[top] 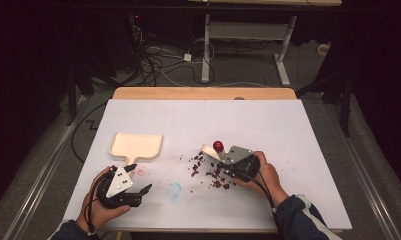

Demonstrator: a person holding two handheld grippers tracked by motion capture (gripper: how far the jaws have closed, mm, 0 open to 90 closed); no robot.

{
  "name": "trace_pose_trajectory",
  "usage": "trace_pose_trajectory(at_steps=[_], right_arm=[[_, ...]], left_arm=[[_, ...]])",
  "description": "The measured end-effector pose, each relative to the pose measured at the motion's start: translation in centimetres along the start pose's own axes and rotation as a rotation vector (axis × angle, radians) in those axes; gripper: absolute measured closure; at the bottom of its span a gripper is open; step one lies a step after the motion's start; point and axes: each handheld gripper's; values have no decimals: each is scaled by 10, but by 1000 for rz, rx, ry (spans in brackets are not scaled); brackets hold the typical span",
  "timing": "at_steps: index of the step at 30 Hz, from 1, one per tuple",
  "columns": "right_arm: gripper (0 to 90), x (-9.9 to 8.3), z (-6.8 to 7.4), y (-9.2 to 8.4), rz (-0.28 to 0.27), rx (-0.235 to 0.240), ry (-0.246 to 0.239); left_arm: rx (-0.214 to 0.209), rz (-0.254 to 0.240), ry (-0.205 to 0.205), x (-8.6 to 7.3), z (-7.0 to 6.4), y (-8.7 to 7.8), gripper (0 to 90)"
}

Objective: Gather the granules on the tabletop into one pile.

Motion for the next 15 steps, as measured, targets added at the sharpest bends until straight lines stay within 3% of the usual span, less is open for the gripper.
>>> trace_pose_trajectory(at_steps=[2, 7, 8, 15], right_arm=[[678, 1, 9, -7, -15, 35, -7], [678, 1, 16, -17, -28, 31, -27], [679, 1, 14, -19, -30, 31, -39], [679, 7, -10, -23, -59, -13, 3]], left_arm=[[-2, -2, -7, 0, 0, 0, 213], [-9, 7, -6, 0, 0, 1, 213], [-8, 6, -5, 0, 0, 0, 213], [-13, 7, -12, 0, 0, 0, 213]])
Point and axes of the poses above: each handheld gripper's, and its own axes: y roughly forward along the jaws, x roughly out of its top, z roughly to its left, and after that the axes turned 9 degrees about -y, right-handed
